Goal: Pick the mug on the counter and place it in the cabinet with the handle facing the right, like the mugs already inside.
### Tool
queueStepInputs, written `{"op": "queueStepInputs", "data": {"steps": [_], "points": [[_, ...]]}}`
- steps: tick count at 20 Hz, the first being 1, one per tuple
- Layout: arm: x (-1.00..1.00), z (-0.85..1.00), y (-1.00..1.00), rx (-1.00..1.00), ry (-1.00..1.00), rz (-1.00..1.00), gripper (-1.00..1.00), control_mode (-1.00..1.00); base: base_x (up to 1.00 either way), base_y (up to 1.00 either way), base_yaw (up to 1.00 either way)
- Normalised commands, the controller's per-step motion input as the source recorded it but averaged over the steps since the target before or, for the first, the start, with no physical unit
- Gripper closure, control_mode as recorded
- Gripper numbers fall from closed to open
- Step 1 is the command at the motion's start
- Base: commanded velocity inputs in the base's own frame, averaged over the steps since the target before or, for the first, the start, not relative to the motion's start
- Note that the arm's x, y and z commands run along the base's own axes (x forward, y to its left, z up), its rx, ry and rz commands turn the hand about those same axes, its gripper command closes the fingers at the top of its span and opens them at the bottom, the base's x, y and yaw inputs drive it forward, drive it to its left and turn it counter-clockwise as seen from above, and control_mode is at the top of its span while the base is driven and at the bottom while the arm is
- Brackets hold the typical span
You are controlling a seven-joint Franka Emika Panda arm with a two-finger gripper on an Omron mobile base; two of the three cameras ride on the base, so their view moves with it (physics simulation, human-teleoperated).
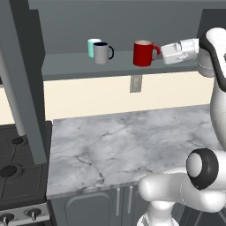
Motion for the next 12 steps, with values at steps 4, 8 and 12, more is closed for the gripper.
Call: {"op": "queueStepInputs", "data": {"steps": [4, 8, 12], "points": [[0.31, -0.15, 0.0, 0.0, 0.0, -0.04, 1.0, -1.0, 0.0, 0.0, 0.0], [0.32, -0.06, -0.01, 0.0, 0.0, -0.02, 1.0, -1.0, 0.0, 0.0, 0.0], [0.37, -0.02, -0.05, 0.01, 0.0, 0.0, 1.0, -1.0, 0.0, 0.0, 0.0]]}}
